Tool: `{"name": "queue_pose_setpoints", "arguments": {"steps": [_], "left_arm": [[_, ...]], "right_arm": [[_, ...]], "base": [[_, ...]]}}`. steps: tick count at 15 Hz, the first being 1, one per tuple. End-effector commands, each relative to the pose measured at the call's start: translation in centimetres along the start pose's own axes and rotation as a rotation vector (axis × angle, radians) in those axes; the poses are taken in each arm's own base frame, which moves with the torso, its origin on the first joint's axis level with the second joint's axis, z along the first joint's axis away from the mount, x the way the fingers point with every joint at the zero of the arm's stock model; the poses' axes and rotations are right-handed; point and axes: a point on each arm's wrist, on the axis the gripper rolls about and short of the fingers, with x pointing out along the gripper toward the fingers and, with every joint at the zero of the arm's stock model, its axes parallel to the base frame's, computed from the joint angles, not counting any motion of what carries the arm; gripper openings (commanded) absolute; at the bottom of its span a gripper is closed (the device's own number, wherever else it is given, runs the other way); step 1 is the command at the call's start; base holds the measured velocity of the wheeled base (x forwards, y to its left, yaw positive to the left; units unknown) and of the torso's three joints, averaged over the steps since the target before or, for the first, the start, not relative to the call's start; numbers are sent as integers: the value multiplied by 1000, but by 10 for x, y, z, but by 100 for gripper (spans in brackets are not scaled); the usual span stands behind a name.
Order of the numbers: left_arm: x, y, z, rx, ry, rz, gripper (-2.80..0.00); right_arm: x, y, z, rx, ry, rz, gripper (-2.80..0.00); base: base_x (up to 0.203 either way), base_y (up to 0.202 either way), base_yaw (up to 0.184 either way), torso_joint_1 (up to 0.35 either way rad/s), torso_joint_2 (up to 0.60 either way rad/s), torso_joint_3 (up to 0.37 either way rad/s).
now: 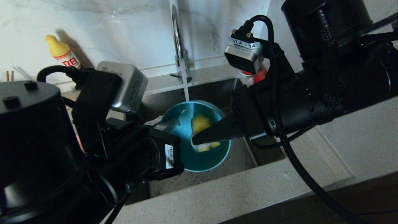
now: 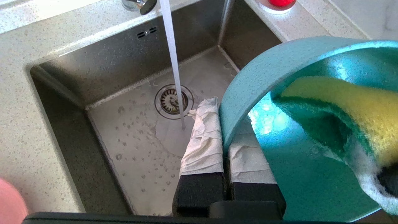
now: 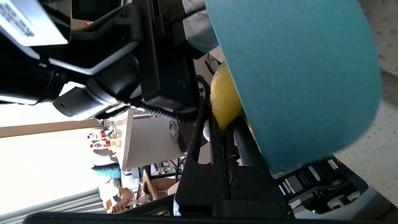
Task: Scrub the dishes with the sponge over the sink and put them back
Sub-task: Wipe the bowl
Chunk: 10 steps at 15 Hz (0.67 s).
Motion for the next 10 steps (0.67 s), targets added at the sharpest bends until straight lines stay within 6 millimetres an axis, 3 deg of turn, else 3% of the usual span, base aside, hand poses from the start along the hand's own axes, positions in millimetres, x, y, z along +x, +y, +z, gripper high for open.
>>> {"name": "queue_pose_setpoints", "arguments": {"steps": [1, 10], "left_arm": [[-1, 0, -1, 2, 2, -1, -280], [-3, 2, -6, 9, 13, 2, -280]], "right_arm": [[2, -2, 1, 5, 2, -1, -280], [-26, 6, 3, -12, -60, -6, -280]], "base": [[0, 0, 0, 0, 0, 0], [0, 0, 0, 0, 0, 0]]}}
